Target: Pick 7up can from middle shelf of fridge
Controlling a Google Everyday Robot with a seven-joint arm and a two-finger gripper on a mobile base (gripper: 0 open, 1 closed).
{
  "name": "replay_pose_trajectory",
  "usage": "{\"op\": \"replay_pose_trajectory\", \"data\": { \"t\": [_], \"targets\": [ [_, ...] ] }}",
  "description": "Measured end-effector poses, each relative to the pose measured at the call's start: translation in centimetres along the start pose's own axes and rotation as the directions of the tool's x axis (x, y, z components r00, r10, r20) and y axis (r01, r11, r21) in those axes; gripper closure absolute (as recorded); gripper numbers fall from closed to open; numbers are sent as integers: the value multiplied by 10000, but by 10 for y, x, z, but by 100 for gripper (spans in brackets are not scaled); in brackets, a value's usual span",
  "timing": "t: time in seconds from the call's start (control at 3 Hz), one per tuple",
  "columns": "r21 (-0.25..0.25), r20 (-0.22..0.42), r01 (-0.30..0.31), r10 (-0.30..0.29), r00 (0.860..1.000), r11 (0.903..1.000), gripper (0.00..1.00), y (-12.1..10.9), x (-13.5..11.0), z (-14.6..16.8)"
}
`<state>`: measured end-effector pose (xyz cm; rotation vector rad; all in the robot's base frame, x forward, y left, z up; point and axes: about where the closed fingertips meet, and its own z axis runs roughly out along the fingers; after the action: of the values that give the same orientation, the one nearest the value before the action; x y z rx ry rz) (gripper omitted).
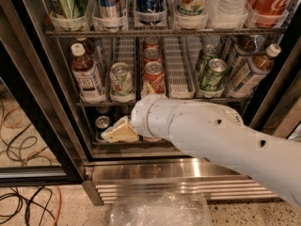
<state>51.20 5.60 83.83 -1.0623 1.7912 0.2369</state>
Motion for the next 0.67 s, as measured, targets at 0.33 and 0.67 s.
{"op": "replay_pose_trajectory", "data": {
  "t": [0.33,0.67],
  "targets": [
    [-18,107,288,-288,9995,9996,0,-2,-8,3],
    [244,452,609,-620,9971,9978,0,-10,-26,3]
  ]
}}
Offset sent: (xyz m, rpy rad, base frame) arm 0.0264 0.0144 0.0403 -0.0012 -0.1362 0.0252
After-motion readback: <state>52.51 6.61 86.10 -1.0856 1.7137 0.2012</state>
